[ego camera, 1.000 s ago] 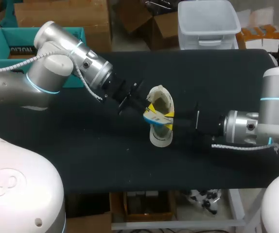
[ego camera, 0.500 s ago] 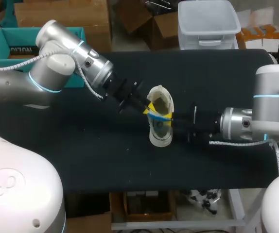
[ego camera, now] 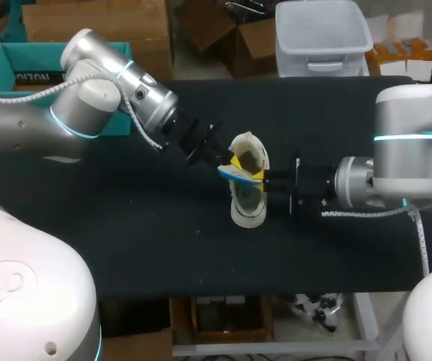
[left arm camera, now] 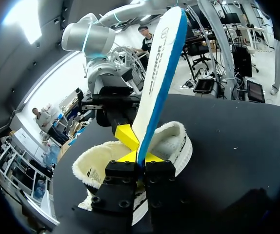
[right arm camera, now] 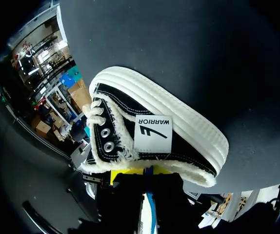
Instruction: Open the shoe tongue, take the insole out of the shoe, put the insole back into the shoe, and pack the shoe into the shoebox
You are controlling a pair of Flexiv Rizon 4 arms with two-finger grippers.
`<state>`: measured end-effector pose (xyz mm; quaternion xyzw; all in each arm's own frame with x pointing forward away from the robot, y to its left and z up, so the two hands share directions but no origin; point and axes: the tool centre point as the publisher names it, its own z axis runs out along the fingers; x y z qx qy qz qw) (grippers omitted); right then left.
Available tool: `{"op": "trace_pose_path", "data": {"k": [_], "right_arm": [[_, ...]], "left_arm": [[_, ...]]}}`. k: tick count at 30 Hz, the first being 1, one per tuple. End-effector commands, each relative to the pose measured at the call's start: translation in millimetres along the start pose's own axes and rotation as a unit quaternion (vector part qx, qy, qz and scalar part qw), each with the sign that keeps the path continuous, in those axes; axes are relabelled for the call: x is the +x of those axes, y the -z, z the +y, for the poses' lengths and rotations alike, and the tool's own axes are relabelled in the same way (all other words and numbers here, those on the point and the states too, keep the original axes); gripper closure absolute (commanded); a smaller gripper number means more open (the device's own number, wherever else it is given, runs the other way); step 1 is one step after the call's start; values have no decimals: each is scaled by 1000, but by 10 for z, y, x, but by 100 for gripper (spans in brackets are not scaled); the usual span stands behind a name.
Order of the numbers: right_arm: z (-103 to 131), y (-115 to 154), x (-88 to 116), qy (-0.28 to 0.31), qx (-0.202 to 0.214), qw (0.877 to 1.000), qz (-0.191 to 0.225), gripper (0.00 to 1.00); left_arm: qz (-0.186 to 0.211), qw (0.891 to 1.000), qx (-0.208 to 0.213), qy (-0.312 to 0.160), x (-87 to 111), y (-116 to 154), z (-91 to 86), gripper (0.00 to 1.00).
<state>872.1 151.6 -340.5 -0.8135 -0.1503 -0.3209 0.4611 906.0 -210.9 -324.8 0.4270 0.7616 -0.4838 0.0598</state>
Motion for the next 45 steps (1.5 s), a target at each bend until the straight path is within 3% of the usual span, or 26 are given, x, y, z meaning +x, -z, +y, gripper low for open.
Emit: {"op": "trace_pose_path", "data": {"k": [1,5,12,20,26,28,30,37,38,40,45], "right_arm": [[-46,-50,22,-1,-7,1000,-1,100],[-19,-52,9,-2,-7,1000,3,100],[14,-27,-10,-4,-8,1000,11,100],[64,-4,-43,-13,-12,1000,21,100],[65,2,-40,-16,-12,1000,22,100],[61,8,-39,-17,-13,1000,23,100],[56,15,-40,-16,-14,999,24,100],[57,27,-42,-17,-15,999,28,100],[60,28,-40,-17,-15,999,28,100],[62,29,-38,-18,-14,999,28,100],[62,35,-37,-20,-14,999,28,100]], "left_arm": [[2,1000,6,3,-45,-95,79,78],[4,1000,20,4,-17,-77,24,56],[9,999,36,-17,87,4,-183,55],[17,998,48,-34,147,22,-326,69],[34,996,51,-60,224,-57,-475,71],[36,996,53,-65,237,-57,-508,85],[39,996,51,-68,248,-47,-527,90],[35,996,45,-71,253,10,-539,73],[33,996,45,-70,245,13,-531,78],[32,996,45,-69,238,7,-513,100],[32,996,44,-66,230,-12,-481,100]]}}
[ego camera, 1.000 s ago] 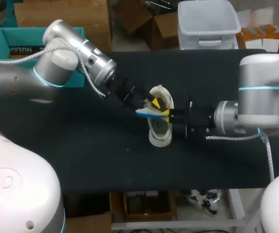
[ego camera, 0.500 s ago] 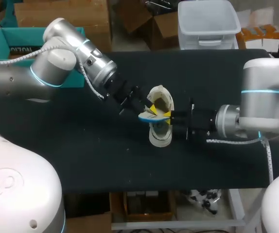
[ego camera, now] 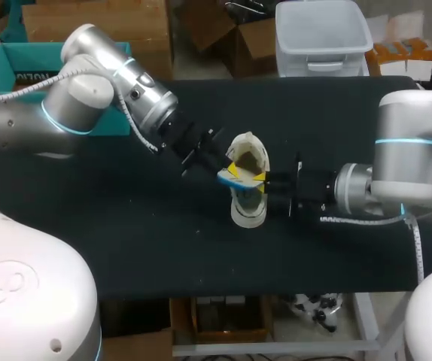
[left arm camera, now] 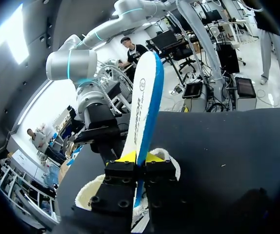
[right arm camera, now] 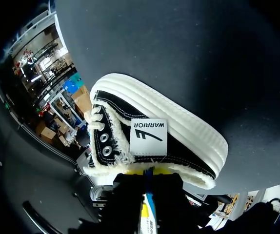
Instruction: Open the shoe tongue, take the insole out of the shoe, put the insole back into the shoe, and pack the shoe into the shoebox
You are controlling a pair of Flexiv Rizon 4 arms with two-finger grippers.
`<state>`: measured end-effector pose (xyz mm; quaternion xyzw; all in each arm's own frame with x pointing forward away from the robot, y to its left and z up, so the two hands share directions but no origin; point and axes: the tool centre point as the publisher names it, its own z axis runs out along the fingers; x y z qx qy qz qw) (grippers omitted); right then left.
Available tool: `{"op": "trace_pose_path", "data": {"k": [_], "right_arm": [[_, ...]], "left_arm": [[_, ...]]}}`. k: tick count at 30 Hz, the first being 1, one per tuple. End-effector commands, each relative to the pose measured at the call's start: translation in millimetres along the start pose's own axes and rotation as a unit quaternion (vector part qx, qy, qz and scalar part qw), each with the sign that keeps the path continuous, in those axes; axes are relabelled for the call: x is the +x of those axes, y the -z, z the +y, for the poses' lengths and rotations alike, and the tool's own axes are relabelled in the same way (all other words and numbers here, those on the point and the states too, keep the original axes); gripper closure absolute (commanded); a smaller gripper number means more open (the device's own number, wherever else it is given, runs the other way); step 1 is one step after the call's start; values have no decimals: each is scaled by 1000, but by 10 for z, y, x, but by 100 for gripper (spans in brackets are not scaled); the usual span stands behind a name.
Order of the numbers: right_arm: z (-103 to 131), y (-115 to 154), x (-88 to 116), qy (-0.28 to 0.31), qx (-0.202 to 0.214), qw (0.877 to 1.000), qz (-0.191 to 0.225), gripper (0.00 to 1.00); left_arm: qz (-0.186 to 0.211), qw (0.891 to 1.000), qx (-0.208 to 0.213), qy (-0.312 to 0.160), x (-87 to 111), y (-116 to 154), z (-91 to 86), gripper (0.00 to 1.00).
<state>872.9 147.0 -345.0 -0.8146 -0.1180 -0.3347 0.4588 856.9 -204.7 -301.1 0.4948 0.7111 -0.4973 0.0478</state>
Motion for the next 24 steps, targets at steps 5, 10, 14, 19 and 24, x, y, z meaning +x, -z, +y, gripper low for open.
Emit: {"op": "trace_pose_path", "data": {"k": [5,10,14,19,24], "right_arm": [[-65,32,-27,-1,4,1000,1,8],[-242,101,-77,-4,-17,1000,-2,3],[-344,142,-95,-4,-23,1000,1,53],[-362,120,-97,-6,-20,1000,-1,74],[-358,95,-117,-8,-13,1000,-3,100]], "left_arm": [[-2,1000,-3,3,-7,-25,42,100],[-3,1000,-5,4,-8,-23,49,100],[-5,1000,-5,5,-13,-30,62,100],[-6,1000,-4,3,-17,-54,53,100],[-7,1000,-8,-2,-18,-70,44,100]]}}
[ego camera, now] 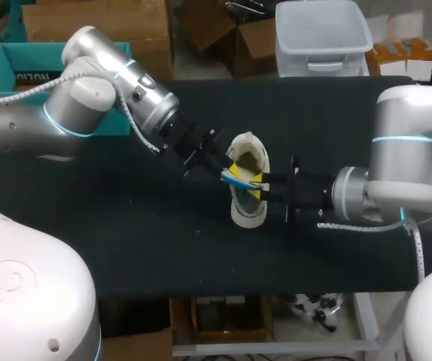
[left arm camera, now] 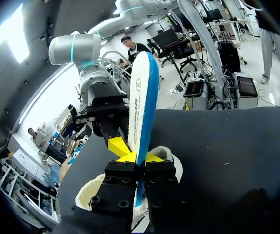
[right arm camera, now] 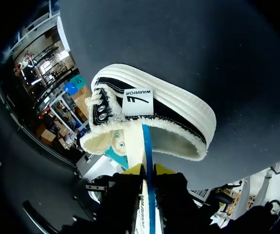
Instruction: Open the shoe tongue, take the insole out of the shoe, put the insole back into the shoe, and pack the shoe into the shoebox
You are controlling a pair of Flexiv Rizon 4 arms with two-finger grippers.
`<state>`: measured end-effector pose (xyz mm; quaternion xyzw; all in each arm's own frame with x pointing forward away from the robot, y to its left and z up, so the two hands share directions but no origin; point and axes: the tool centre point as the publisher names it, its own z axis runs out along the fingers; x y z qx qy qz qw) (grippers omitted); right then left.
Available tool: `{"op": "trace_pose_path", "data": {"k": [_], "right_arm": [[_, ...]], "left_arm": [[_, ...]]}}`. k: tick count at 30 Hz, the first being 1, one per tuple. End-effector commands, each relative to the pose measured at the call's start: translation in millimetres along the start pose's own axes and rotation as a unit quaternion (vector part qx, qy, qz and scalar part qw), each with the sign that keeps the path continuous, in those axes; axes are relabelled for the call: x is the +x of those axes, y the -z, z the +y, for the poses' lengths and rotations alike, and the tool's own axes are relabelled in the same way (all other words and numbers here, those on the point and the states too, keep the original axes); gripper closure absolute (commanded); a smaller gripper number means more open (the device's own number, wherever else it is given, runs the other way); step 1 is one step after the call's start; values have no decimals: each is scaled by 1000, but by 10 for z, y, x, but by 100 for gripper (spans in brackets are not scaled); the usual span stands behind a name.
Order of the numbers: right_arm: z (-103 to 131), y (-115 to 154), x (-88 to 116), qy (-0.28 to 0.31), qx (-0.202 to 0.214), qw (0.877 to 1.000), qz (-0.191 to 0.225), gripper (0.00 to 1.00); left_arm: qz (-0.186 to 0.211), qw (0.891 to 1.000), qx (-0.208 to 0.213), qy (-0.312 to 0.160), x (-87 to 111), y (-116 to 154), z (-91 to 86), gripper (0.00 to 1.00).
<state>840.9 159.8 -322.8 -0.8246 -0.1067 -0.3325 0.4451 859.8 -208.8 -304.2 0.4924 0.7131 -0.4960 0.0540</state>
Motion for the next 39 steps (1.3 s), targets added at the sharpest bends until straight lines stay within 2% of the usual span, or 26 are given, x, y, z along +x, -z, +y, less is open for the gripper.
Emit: {"op": "trace_pose_path", "data": {"k": [1,7,18,32,39], "right_arm": [[15,-22,-13,-1,6,1000,-2,100],[20,-90,-28,11,-4,1000,-6,100],[186,-234,113,45,-34,998,-8,100],[296,-317,184,34,-64,997,-19,100],[332,-310,205,35,-65,997,-19,100]], "left_arm": [[-2,1000,-4,-2,6,-37,2,100],[-1,1000,-14,-7,-8,-57,13,100],[-3,999,-33,-9,-107,-67,196,100],[-1,999,-39,11,-162,-110,490,100],[2,999,-41,18,-152,-111,534,100]]}}
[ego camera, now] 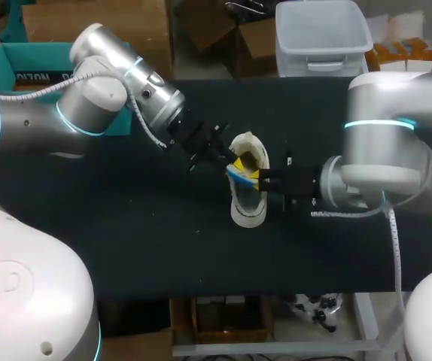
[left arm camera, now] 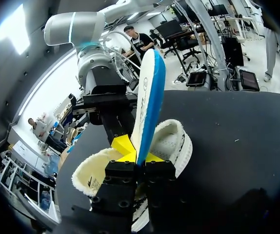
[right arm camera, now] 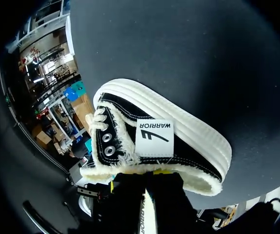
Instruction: Open the shoe tongue, take the insole out of the shoe, put the insole back into the shoe, and pack the shoe into the shoebox
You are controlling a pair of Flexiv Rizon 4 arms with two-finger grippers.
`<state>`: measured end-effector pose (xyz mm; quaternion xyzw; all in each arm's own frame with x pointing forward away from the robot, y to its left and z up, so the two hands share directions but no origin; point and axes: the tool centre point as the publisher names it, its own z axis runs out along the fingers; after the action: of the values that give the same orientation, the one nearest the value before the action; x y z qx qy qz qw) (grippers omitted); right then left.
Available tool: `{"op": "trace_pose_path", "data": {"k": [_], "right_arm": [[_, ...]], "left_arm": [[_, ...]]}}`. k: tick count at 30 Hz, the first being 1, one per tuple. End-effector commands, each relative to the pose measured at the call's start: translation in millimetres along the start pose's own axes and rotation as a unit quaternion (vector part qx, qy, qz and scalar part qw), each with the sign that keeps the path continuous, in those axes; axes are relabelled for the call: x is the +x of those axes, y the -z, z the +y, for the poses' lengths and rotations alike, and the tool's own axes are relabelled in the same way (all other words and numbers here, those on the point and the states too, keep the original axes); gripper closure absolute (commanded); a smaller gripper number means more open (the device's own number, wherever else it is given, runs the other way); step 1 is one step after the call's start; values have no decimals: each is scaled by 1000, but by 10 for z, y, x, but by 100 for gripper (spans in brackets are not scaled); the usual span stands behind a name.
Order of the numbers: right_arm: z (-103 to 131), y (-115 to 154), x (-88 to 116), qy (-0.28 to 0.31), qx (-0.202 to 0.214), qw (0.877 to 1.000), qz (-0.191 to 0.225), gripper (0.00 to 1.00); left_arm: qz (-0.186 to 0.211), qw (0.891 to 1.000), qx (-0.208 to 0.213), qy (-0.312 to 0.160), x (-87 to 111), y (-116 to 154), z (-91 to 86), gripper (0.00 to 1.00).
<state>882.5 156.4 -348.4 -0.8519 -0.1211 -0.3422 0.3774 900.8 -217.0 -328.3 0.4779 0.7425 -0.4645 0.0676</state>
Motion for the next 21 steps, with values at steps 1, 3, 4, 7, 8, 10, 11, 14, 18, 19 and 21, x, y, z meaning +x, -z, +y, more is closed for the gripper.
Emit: {"op": "trace_pose_path", "data": {"k": [1,3,4,7,8,10,11,14,18,19,21], "right_arm": [[-51,-41,57,-1,-1,1000,-5,100],[-42,-36,60,-2,-2,1000,-5,100],[-38,-33,61,-2,-3,1000,-5,100],[-25,-10,56,-5,-7,1000,-3,100],[-19,2,52,-6,-7,1000,-3,100],[-8,29,44,-8,-10,1000,-1,100],[-3,39,41,-8,-10,1000,0,100],[24,55,33,-10,-12,1000,3,100],[67,68,18,-15,-12,1000,7,100],[74,70,15,-16,-11,1000,8,100],[86,74,9,-18,-12,1000,9,100]], "left_arm": [[2,1000,3,2,-24,-102,61,100],[3,1000,3,3,-23,-102,62,100],[4,1000,4,4,-16,-99,56,100],[8,1000,9,4,10,-81,-2,62],[9,1000,10,1,18,-72,-28,56],[8,1000,13,-3,30,-51,-73,54],[7,1000,13,-4,35,-41,-88,58],[5,1000,15,-7,35,-5,-120,77],[2,1000,17,-7,34,30,-137,71],[1,1000,17,-7,39,39,-143,71],[2,1000,20,-8,51,55,-162,73]]}}
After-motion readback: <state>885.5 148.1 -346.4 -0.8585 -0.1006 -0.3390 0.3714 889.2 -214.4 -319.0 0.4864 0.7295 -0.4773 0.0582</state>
